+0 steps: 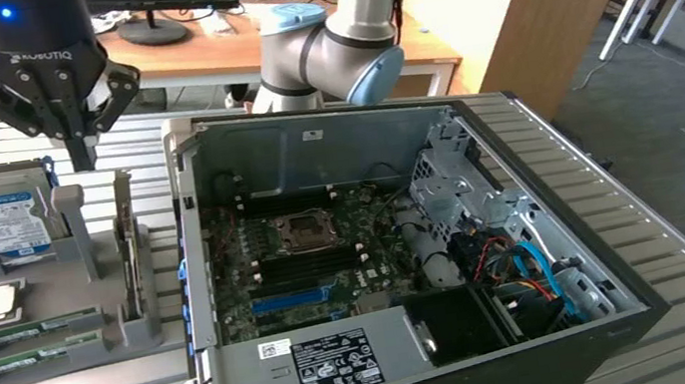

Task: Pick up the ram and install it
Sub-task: 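Reach for the ram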

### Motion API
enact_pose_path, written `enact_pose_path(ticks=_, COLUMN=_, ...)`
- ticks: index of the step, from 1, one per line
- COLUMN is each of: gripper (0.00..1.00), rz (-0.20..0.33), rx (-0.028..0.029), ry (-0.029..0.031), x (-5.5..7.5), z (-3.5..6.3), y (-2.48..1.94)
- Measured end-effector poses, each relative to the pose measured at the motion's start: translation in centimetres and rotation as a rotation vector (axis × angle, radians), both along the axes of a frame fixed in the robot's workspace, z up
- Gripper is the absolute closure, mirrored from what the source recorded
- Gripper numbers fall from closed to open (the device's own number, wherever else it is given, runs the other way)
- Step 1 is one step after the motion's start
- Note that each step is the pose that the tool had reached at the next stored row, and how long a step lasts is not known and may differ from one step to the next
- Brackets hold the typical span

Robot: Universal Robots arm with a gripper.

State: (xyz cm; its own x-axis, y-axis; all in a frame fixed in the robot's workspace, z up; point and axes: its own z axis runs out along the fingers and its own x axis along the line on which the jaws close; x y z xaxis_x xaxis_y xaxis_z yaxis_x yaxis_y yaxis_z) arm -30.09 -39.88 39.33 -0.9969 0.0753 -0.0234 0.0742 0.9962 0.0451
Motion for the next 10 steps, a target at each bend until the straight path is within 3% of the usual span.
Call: enact_pose_path(ticks=10, gripper=0.9, rz=0.0, rx=0.0, ry=-0.0001, x=-0.99, z=0.0, y=0.0)
